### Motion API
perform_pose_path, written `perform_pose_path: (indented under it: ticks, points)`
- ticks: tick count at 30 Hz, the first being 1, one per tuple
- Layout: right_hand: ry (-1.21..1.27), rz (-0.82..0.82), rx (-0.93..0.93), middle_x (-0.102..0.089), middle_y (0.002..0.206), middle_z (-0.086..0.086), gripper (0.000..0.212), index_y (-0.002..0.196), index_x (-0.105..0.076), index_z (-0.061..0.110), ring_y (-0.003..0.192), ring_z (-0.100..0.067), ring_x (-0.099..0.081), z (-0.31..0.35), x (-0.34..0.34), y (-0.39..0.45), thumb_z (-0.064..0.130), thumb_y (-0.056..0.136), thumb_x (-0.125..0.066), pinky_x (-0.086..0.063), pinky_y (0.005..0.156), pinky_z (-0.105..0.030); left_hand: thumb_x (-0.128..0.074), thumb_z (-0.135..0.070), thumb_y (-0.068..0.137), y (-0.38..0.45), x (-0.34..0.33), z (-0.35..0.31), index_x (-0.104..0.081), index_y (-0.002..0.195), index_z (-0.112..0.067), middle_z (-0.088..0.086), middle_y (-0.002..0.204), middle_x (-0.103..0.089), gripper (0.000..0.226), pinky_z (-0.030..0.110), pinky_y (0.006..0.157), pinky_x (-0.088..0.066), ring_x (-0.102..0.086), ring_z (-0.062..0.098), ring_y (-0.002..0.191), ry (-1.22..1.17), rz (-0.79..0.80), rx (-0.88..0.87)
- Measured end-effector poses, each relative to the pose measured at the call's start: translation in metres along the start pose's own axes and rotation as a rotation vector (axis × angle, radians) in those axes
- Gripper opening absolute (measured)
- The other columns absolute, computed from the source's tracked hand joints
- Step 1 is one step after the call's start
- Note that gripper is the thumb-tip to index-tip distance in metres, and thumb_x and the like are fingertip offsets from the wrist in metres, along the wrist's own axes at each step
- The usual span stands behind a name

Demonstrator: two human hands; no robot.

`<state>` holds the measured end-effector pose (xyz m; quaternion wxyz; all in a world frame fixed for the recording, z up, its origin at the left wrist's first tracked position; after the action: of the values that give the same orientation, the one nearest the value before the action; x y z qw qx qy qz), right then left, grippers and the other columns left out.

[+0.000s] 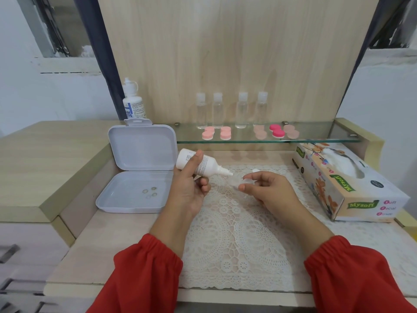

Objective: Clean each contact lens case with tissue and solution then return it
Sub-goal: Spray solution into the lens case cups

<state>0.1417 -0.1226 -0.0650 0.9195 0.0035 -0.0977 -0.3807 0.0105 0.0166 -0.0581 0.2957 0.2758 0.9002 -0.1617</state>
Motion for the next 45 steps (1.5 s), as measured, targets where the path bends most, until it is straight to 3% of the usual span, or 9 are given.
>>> perform_pose_path:
  ticks: [11, 17, 25, 34, 45]
  points:
    - [-0.005, 0.004, 0.001, -0.054, 0.068, -0.006, 0.023, 0.092, -0.071, 0.017, 0.042, -0.005, -0.042, 0.0021, -0.0004, -0.0016, 0.019, 0.073, -0.083, -0.037, 0.045, -0.016, -0.072, -0.027, 0.08, -0.0021, -0.0013, -0.0023, -0.051, 0.105, -0.019, 0.002, 0.073, -0.056, 0.033, 0.018, 0.036, -0.033, -0.039, 0.007, 0.042, 0.01, 0.004, -0.018]
    - [-0.02, 0.002, 0.001, -0.054, 0.066, -0.004, 0.023, 0.092, -0.071, 0.018, 0.044, -0.006, -0.042, 0.0021, -0.0004, -0.0019, 0.02, 0.072, -0.083, -0.038, 0.049, -0.019, -0.075, -0.03, 0.071, -0.004, -0.003, -0.0052, -0.051, 0.11, -0.016, 0.002, 0.07, -0.059, 0.047, 0.019, 0.036, -0.034, -0.04, 0.008, 0.042, 0.006, 0.021, -0.039]
    - [-0.031, -0.005, 0.003, -0.053, 0.061, 0.002, 0.023, 0.092, -0.072, 0.018, 0.043, -0.005, -0.043, 0.0025, -0.0007, -0.0018, 0.02, 0.073, -0.083, -0.039, 0.049, -0.018, -0.072, -0.029, 0.078, -0.0055, -0.0029, -0.0052, -0.053, 0.101, -0.021, -0.003, 0.061, -0.061, 0.031, 0.019, 0.037, -0.033, -0.039, 0.008, 0.042, 0.019, 0.029, -0.036]
    - [-0.019, 0.004, 0.001, -0.055, 0.066, -0.002, 0.022, 0.093, -0.072, 0.018, 0.046, -0.005, -0.045, 0.0027, -0.0012, -0.0016, 0.019, 0.073, -0.083, -0.041, 0.05, -0.017, -0.073, -0.033, 0.065, -0.0074, -0.006, -0.0066, -0.052, 0.097, -0.021, -0.003, 0.061, -0.06, 0.041, 0.018, 0.036, -0.032, -0.038, 0.007, 0.04, 0.034, 0.05, -0.057]
    - [-0.028, -0.001, 0.001, -0.053, 0.064, 0.0, 0.022, 0.091, -0.071, 0.02, 0.045, -0.005, -0.044, 0.0024, -0.0011, -0.0013, 0.02, 0.073, -0.083, -0.04, 0.051, -0.018, -0.072, -0.032, 0.067, -0.0078, -0.0061, -0.0075, -0.053, 0.098, -0.021, -0.003, 0.063, -0.061, 0.038, 0.019, 0.036, -0.032, -0.038, 0.007, 0.041, 0.04, 0.053, -0.073]
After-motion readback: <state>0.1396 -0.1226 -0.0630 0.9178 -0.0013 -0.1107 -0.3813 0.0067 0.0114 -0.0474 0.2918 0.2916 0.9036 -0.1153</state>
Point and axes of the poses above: each hand's wrist, its own y-axis towards the middle knuckle, its own x-axis out of the back of the hand, z = x × y, the point moved 6 cm from there along y, towards the middle knuckle
